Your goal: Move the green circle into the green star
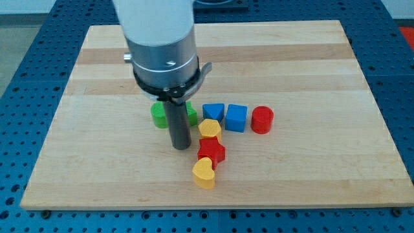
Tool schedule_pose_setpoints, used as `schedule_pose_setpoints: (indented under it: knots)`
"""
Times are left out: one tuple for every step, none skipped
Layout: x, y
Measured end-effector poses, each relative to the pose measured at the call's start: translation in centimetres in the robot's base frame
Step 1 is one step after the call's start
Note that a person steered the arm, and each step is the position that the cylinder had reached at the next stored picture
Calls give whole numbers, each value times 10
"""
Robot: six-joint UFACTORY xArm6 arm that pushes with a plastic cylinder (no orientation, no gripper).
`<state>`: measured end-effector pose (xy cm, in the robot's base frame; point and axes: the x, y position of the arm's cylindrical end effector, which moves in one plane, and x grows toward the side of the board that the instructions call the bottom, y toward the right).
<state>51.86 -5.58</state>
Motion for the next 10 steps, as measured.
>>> schedule_pose_setpoints:
  knots:
    - [-31,1]
    - [-44,1]
    - [-44,0]
    - [-23,-18]
    - [-21,-38]
    - [-31,-51]
    - [-32,-53]
    - [-35,-52]
    - [-39,-52]
    - [-35,-52]
